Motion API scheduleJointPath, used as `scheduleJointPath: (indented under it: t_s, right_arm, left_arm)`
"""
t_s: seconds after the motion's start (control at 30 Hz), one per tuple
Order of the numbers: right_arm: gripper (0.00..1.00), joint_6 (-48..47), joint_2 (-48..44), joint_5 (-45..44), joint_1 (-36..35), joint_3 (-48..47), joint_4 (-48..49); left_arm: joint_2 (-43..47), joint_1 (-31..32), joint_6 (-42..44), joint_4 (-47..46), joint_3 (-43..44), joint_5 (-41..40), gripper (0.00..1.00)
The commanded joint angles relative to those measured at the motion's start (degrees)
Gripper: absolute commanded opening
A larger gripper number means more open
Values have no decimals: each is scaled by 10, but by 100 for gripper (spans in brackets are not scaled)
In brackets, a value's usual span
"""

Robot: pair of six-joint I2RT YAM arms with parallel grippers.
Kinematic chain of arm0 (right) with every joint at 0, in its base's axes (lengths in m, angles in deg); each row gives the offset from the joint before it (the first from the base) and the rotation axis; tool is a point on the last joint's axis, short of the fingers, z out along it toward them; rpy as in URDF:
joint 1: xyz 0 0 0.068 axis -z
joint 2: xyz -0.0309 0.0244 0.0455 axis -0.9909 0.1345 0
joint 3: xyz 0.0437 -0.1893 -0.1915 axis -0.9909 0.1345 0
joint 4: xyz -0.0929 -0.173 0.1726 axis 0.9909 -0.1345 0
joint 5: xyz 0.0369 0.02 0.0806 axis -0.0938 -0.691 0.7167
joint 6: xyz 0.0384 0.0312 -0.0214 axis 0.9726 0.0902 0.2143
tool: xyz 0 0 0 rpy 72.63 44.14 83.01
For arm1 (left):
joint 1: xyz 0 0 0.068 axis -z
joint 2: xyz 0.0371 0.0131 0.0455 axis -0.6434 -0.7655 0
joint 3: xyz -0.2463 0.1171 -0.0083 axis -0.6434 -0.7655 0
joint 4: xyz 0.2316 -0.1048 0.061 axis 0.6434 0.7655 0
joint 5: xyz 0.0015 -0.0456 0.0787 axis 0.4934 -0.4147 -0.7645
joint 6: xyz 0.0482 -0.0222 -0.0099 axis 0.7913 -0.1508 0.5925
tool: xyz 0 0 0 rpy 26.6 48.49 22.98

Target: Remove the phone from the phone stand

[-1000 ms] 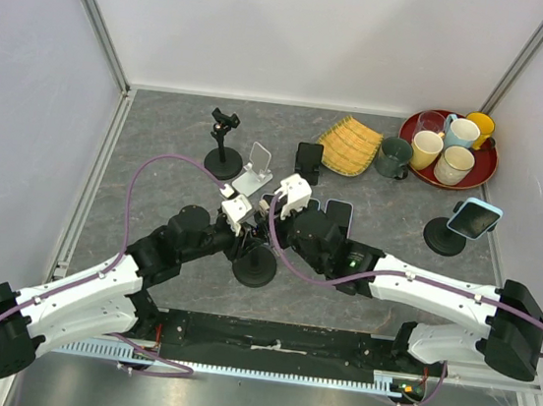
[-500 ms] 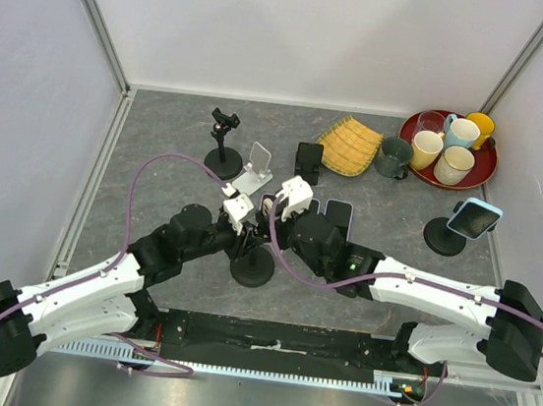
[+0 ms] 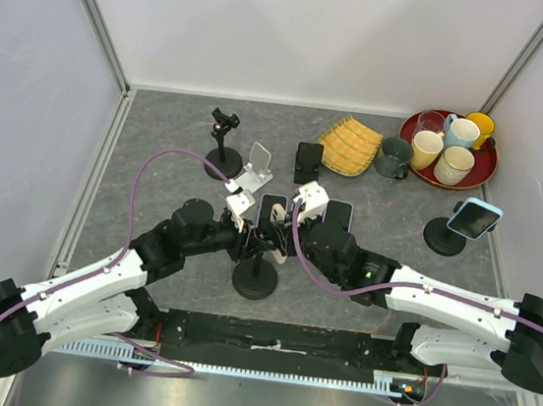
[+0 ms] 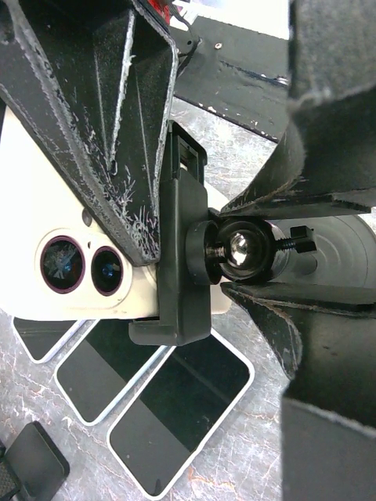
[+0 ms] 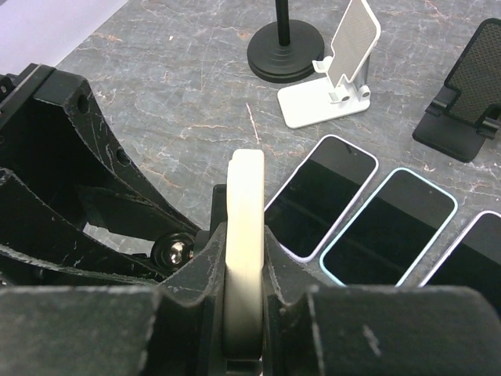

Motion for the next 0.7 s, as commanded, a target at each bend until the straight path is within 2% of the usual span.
scheduleJointPath:
  t_s: [0.0,0.1,0.23,0.33,0.67]
  right_arm:
    - [0,-5,-47,-7,4,-7,-68]
    - [0,6,-41,-44,3,-22,-90]
    - [0,45,-8,-144,3,-64,-158]
    - [0,72,18,-177,4,-89,-202]
    - [0,90,49,-189,4,-125,-249]
  left_arm:
    - [4,-50,-18,49,9,-127,2]
    - [12,-49,-8,50,7,-134,2]
    - [30,-41,1,45,2,-144,2]
    - [45,-30,13,49,0,-183,2]
    - [75,-20,32,80,6,-258,2]
